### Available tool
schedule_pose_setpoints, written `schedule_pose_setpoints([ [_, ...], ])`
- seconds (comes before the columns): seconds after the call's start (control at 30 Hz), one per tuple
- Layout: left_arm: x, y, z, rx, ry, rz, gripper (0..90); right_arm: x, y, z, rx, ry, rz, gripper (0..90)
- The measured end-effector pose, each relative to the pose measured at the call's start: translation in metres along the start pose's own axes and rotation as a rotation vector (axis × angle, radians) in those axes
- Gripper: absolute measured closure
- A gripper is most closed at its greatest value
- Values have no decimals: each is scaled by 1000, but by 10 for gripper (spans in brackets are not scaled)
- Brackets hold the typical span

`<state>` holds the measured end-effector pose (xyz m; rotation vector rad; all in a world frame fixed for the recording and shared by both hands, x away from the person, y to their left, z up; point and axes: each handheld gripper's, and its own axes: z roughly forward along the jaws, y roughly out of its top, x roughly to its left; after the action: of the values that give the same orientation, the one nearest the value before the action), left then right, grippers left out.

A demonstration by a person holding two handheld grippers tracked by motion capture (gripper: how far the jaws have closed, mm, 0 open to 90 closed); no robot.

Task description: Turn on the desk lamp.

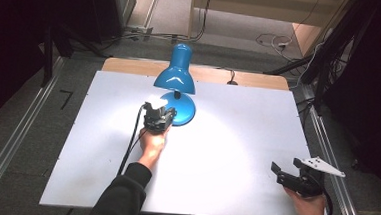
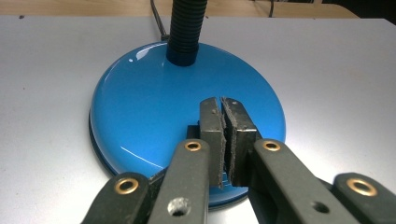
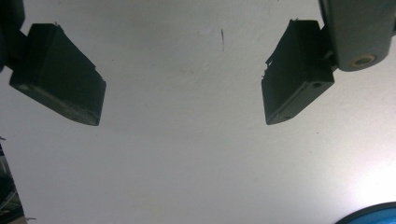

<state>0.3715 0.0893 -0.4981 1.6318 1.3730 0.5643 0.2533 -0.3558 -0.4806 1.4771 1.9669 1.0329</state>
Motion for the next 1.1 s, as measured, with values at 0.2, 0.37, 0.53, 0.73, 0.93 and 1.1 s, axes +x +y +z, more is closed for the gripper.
schedule_pose_setpoints([
  [0.2,0,1,-3,2,-3,-4,852,0,0,0,1,0,0,121],
  [0.37,-1,2,-5,2,7,0,794,0,0,0,-1,0,1,120],
  [0.53,-3,3,-8,5,-1,3,734,1,0,0,1,0,-1,120],
  [0.73,-5,4,-14,8,4,2,602,1,0,0,2,-2,2,120],
  [0.93,-4,3,-22,2,1,-13,527,1,0,0,4,-5,2,120],
  [1.1,0,1,-29,4,25,-5,427,0,-1,0,5,-8,2,119],
])
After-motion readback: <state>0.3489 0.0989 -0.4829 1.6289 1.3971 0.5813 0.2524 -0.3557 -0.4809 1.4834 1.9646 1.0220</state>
